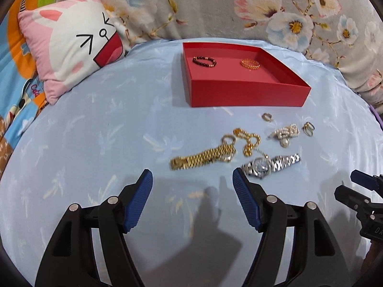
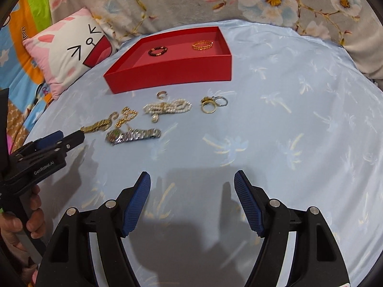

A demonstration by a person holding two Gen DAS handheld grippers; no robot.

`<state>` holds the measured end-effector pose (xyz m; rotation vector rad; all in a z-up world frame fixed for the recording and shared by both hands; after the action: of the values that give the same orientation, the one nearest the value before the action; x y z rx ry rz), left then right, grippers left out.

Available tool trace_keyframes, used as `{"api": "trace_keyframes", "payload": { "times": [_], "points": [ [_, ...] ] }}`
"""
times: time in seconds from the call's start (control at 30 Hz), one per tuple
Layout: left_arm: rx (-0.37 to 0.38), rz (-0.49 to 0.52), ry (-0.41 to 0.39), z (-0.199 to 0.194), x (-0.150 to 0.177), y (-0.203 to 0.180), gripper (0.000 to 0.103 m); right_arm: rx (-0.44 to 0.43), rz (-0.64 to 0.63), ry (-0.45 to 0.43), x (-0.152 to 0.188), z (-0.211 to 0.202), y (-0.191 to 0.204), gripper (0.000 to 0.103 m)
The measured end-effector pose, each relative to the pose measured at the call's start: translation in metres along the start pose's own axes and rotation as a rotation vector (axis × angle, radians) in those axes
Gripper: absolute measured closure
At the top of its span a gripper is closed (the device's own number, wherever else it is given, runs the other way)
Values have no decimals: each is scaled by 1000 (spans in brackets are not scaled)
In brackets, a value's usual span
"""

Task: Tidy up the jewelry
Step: 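Lift both open tools out of the red box, then grasp the silver watch band with the right tool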

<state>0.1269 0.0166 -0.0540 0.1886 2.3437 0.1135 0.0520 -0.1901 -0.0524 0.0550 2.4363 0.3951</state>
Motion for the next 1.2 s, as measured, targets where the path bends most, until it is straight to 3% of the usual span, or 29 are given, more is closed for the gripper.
{"api": "trace_keyframes", "payload": {
  "times": [0.33,0.57,0.9,1.03,1.13,1.2],
  "points": [
    [-15,-19,2,-5,8,6,36,-58,-208,-2,-25,24,51,32],
    [-23,-64,13,-4,12,26,36,-147,-313,51,-49,55,77,32],
    [-14,-87,33,0,19,35,36,-242,-415,153,-48,88,85,33],
    [-12,-83,32,0,20,34,36,-221,-440,174,-40,90,81,48],
    [-9,-83,33,1,20,34,36,-232,-423,190,-35,83,80,65],
    [-7,-83,36,2,20,33,36,-253,-399,210,-29,78,81,70]
  ]
}}
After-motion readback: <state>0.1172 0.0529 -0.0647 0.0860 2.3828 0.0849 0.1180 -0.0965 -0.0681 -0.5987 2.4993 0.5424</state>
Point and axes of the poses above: each gripper's, at about its wrist camera, not at the fingertips, and z roughly the way its jaws point, y to its left, x to its underside, the point moved 8 cm from there along z, roughly the way its jaws point, and after that the axes turned 13 degrees about -x, right-handed, at the moved point
